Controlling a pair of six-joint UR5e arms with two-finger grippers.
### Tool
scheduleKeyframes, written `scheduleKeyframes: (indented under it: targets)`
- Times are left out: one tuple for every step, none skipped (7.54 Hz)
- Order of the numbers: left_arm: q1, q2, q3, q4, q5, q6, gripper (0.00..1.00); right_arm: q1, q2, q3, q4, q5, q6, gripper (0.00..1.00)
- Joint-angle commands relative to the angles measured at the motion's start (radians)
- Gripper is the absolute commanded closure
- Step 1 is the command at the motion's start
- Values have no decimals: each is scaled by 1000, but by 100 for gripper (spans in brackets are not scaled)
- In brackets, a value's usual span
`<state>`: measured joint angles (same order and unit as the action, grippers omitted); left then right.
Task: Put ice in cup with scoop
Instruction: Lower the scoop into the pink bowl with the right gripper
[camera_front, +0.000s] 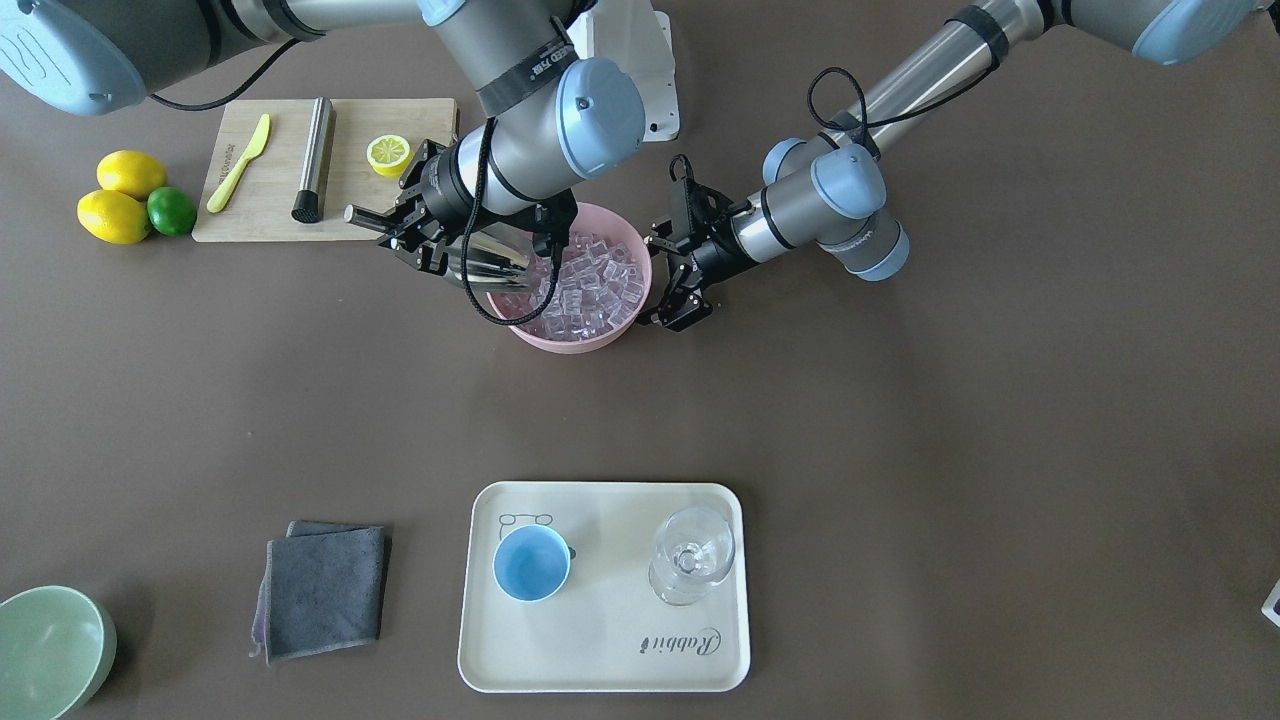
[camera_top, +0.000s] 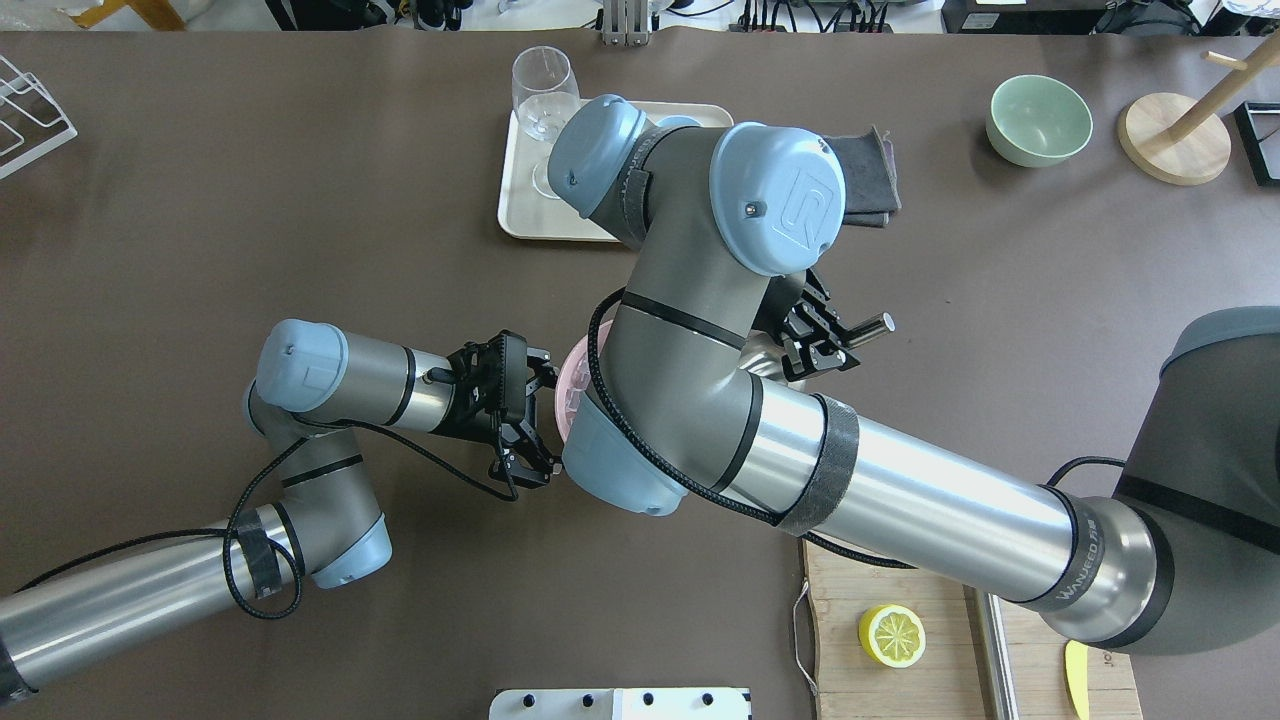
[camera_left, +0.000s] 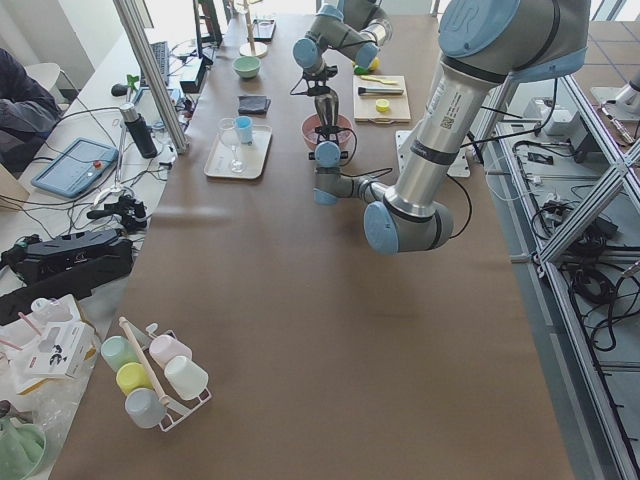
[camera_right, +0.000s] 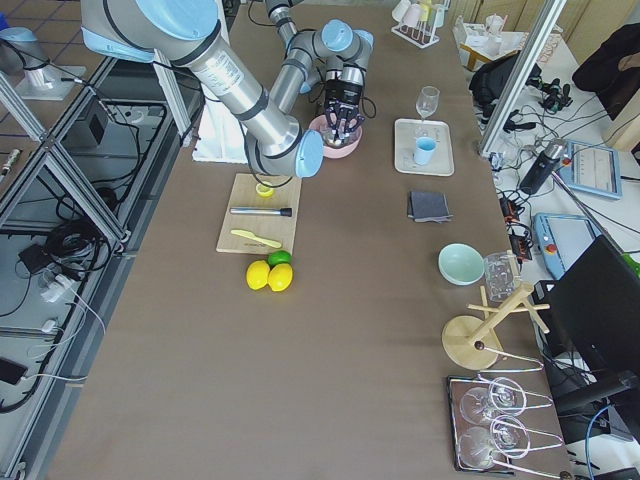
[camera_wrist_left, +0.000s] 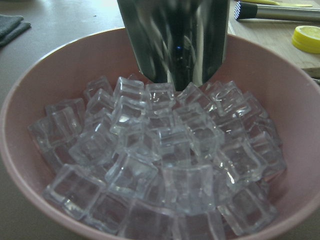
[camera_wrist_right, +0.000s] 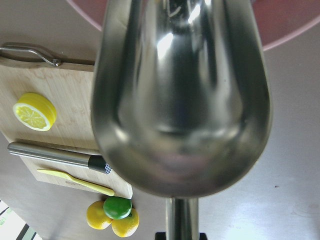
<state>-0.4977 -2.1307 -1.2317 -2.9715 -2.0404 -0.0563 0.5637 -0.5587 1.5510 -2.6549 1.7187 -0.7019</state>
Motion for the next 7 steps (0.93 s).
scheduleKeyframes:
  targets:
    - [-4,2,1,2,-1,-2,2,-1,-3,-24,38,4,4,100]
    - [-8,2,3,6,-1,-4,2,-7,-4,-38,62,4,59,100]
    - [-22,2,11,9,-3,-4,2,-16,-4,-42,64,1,64,100]
    - [-27,2,14,9,-3,-4,2,-18,-4,-40,75,4,65,100]
    - [-27,0,17,11,-3,-20,2,-16,-6,-34,84,7,65,100]
    - [-27,-2,17,11,-3,-64,2,-16,-9,-31,107,12,74,100]
    - [-25,-3,20,12,-3,-66,2,-16,-15,-23,124,12,90,100]
